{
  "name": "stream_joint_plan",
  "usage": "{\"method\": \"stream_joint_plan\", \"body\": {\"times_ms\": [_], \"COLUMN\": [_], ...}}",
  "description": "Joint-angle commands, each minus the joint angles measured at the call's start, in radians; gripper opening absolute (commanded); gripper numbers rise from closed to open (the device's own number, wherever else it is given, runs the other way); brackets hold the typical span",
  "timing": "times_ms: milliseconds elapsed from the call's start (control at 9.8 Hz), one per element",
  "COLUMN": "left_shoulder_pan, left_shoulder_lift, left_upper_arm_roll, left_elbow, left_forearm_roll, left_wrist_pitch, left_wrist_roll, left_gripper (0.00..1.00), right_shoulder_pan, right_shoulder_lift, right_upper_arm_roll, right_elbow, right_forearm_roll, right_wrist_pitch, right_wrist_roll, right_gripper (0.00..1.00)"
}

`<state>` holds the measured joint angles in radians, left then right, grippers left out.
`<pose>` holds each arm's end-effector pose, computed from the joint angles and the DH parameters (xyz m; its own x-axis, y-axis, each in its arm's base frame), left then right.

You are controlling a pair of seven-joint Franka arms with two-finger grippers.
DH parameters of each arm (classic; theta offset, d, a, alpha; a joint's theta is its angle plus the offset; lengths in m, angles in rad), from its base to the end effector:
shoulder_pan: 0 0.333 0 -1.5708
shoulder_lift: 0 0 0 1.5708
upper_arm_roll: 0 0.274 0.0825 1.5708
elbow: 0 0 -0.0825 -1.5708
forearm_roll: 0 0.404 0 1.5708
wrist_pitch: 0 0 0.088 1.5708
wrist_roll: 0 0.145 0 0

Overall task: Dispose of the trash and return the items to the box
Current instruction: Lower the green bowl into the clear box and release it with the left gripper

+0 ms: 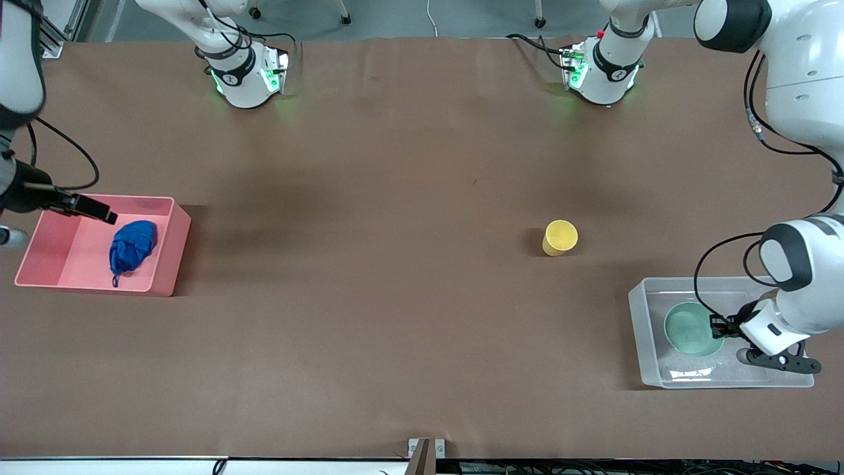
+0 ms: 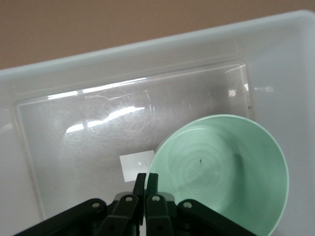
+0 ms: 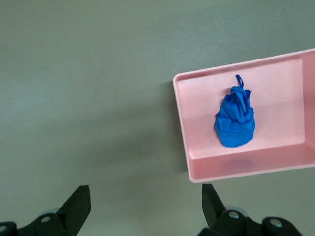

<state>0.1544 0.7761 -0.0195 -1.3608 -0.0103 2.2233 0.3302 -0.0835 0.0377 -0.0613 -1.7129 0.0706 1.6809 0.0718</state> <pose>0.7294 0.1005 0.1869 0.9793 -0.1818 0.0889 -0.1819 -0.9833 -0.0068 0.5781 -0.0744 0.4622 0.9722 -0.2220 -0.0745 -0.2267 -0.9720 -0.0619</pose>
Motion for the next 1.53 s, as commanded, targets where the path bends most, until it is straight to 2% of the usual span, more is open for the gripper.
{"method": "stream_joint_plan", "body": {"times_ms": [0,102,204,306,510,612,714,816,918,1020,1224,1429], "left_shoulder_pan": [0.002,0.002,0.002,0.002,0.002,0.002,0.007,0.005,0.004,0.002,-0.001,-0.003], "left_shoulder_lift": [0.032,0.038,0.045,0.061,0.080,0.071,0.057,0.004,-0.061,-0.127,-0.269,-0.453], "left_upper_arm_roll": [0.003,0.003,0.003,0.003,0.003,0.003,0.003,0.003,0.003,0.003,-0.005,-0.028], "left_elbow": [-0.026,-0.059,-0.073,-0.075,-0.078,-0.078,-0.075,-0.077,-0.074,-0.077,-0.101,-0.293], "left_forearm_roll": [-0.010,-0.007,-0.005,-0.004,0.001,0.001,0.003,0.003,0.003,0.004,0.004,0.003], "left_wrist_pitch": [0.071,0.125,0.156,0.170,0.193,0.191,0.184,0.146,0.080,0.031,-0.141,-0.151], "left_wrist_roll": [-0.002,-0.002,-0.002,-0.002,0.000,0.003,0.010,0.013,0.013,0.015,0.013,-0.002], "left_gripper": [0.01,0.01,0.02,0.03,0.06,0.21,0.51,0.82,0.96,1.00,1.00,1.00], "right_shoulder_pan": [-0.035,-0.033,-0.038,-0.032,-0.013,-0.013,-0.013,-0.015,-0.013,-0.015,-0.012,-0.010], "right_shoulder_lift": [-0.056,-0.053,-0.047,-0.041,-0.041,-0.042,-0.042,-0.060,-0.088,-0.088,-0.087,-0.087], "right_upper_arm_roll": [0.021,0.018,0.015,0.012,0.018,0.018,0.018,0.018,0.018,0.018,0.020,0.024], "right_elbow": [0.109,0.180,0.259,0.292,0.273,0.268,0.262,0.212,0.175,0.173,0.180,0.188], "right_forearm_roll": [0.000,-0.005,-0.006,-0.026,-0.055,-0.054,-0.055,-0.055,-0.055,-0.057,-0.110,-0.101], "right_wrist_pitch": [-0.125,-0.142,-0.223,-0.259,-0.288,-0.284,-0.283,-0.264,-0.244,-0.248,-0.247,-0.209], "right_wrist_roll": [0.008,0.006,0.008,-0.003,-0.017,-0.017,-0.027,-0.032,-0.039,-0.044,-0.092,-0.089], "right_gripper": [1.00,1.00,1.00,1.00,1.00,1.00,1.00,1.00,1.00,1.00,1.00,1.00]}}
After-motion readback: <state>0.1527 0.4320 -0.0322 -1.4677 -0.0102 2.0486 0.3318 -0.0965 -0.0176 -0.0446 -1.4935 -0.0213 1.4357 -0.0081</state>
